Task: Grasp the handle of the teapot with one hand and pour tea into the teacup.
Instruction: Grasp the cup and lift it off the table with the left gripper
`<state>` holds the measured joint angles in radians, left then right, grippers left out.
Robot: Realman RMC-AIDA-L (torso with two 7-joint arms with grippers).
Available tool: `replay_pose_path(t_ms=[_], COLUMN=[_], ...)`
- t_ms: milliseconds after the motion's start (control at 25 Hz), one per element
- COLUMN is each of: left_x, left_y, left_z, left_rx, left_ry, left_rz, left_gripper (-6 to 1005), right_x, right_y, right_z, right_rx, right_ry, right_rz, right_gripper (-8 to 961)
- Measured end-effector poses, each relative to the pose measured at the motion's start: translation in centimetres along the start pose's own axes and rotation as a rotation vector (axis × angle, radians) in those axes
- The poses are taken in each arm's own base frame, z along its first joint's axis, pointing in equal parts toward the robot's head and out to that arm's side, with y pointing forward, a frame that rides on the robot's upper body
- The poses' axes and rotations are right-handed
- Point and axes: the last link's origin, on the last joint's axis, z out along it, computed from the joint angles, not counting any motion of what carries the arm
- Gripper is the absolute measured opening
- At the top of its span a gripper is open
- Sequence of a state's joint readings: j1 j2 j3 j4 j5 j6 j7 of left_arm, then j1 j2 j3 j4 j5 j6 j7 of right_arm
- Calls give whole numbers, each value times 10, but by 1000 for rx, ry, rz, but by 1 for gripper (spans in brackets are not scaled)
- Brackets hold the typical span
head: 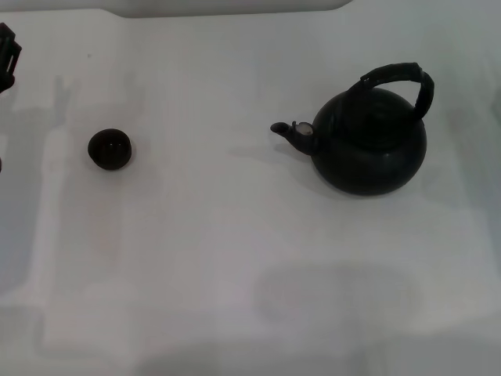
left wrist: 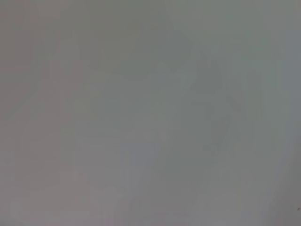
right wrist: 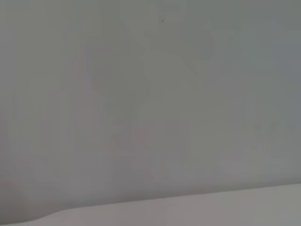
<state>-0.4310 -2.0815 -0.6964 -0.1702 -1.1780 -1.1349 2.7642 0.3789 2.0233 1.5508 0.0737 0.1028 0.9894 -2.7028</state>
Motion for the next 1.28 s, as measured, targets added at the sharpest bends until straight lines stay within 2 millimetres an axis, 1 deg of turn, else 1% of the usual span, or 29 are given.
replay_pose_path(t_ms=[560,880,1080,1280], left_x=[0,0,2,9], left_y=[0,7,8,10], left_z=[-1,4,23,53], left_rx=[0,-40,-92,-163], left_ry=[2,-12,-95,-231], left_rz=[-3,-57,-134,-127], left_gripper=[771,771,771,772], right_x=[0,1,1,0], right_y=[0,-1,-2,-2], right_z=[0,0,0,0], right_rx=[2,8,10,12], right_ry=[0,4,5,6], right_rz=[1,3,2,2], right_gripper=[826,826,826,826])
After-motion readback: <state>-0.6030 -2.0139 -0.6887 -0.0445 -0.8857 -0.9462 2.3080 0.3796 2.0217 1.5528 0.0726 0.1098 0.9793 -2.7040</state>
